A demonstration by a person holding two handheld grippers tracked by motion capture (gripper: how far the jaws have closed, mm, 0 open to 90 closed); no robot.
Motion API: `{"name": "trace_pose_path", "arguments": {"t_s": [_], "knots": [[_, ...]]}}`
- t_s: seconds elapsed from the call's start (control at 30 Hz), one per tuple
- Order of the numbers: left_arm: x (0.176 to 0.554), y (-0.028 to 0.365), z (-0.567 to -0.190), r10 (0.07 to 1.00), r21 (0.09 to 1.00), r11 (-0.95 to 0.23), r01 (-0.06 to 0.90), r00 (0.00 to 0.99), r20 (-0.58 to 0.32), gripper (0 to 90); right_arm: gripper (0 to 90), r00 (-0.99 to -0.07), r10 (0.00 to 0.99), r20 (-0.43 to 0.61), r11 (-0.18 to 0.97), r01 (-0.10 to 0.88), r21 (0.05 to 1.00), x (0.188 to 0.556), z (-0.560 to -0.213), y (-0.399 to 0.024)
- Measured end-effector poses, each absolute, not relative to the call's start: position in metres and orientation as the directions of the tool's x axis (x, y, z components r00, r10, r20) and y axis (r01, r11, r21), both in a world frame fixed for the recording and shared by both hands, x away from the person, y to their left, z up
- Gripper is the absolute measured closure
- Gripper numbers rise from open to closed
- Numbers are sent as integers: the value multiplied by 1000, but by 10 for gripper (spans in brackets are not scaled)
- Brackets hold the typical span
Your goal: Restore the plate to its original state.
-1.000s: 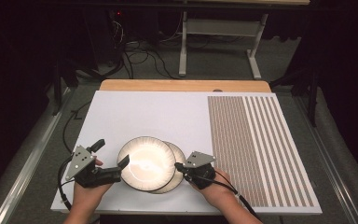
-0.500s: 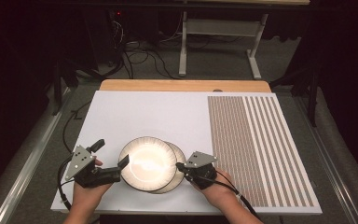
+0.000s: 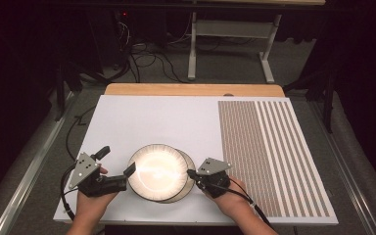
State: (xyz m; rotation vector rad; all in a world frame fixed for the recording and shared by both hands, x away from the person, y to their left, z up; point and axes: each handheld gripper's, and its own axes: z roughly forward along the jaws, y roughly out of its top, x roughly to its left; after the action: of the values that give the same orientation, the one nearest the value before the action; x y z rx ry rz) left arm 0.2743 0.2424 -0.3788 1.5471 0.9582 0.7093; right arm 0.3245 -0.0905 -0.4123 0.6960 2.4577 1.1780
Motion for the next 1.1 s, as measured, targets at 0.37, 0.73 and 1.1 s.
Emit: {"name": "trace_pose_path", "arguments": {"t_s": [0.37,0.73,1.1], "knots": [[274,242,-379,871,979,-48,198,488,-55,5,900,-825,560,-82,538,286,793,325,-411,-93],[274,242,-379,871,979,-53,198,489,-51,5,900,-816,571,-84,531,290,796,325,-408,-98],[274,241,-379,870,979,-53,198,490,-52,5,900,-804,587,-91,526,294,798,326,-405,-106]]}}
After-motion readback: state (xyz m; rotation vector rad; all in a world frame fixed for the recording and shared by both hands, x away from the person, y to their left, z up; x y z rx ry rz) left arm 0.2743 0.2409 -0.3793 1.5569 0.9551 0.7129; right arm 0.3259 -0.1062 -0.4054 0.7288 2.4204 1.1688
